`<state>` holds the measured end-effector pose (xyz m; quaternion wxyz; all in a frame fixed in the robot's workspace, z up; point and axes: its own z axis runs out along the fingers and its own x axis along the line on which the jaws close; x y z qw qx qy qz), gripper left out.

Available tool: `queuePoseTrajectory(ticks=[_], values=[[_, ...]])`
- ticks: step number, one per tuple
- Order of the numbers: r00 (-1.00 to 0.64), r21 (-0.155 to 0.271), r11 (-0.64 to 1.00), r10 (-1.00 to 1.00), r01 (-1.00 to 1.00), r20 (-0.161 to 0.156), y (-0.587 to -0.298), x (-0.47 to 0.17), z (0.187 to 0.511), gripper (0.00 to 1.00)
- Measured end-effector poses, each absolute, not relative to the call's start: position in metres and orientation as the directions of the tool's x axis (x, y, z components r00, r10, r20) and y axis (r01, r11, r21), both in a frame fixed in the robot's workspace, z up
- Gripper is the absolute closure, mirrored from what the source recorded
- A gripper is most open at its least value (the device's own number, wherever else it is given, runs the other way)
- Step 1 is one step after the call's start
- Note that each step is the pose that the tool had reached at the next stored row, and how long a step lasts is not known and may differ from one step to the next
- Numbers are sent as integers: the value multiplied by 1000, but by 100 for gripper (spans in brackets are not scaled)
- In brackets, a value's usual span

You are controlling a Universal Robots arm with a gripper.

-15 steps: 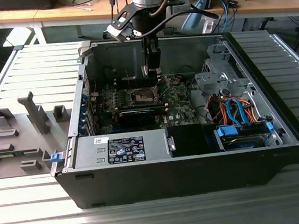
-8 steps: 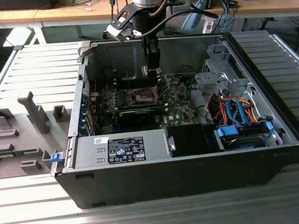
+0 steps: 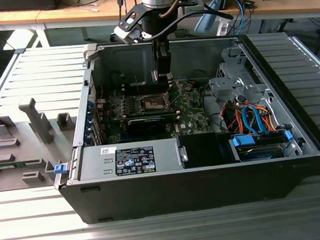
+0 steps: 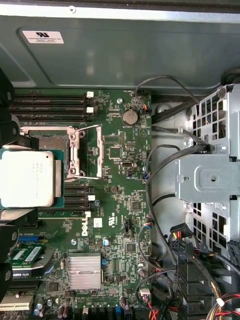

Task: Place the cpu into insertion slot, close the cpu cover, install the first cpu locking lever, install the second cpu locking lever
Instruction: 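Place the cpu into insertion slot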

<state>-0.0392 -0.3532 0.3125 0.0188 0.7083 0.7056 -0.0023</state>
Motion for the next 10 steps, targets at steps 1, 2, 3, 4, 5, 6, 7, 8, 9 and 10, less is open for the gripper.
queuePoseTrajectory(ticks=[1, 2, 3, 4, 5, 6, 7, 8, 9, 10], values=[[5, 23, -5, 1000, 1000, -30, -353, -39, 312, 46], [7, 23, -6, 1000, 1000, -30, -353, -39, 312, 46], [8, 23, -7, 1000, 1000, -30, -353, -39, 312, 46], [9, 23, -9, 1000, 1000, -30, -353, -39, 312, 46], [11, 23, -10, 999, 1000, -30, -353, -39, 312, 46], [12, 23, -11, 999, 1000, -30, -353, -39, 312, 46], [14, 23, -13, 999, 1000, -30, -353, -39, 312, 46], [15, 23, -15, 999, 1000, -30, -353, -39, 312, 46], [16, 23, -16, 999, 1000, -30, -353, -39, 312, 46], [19, 24, -18, 999, 1000, -31, -353, -39, 312, 46]])
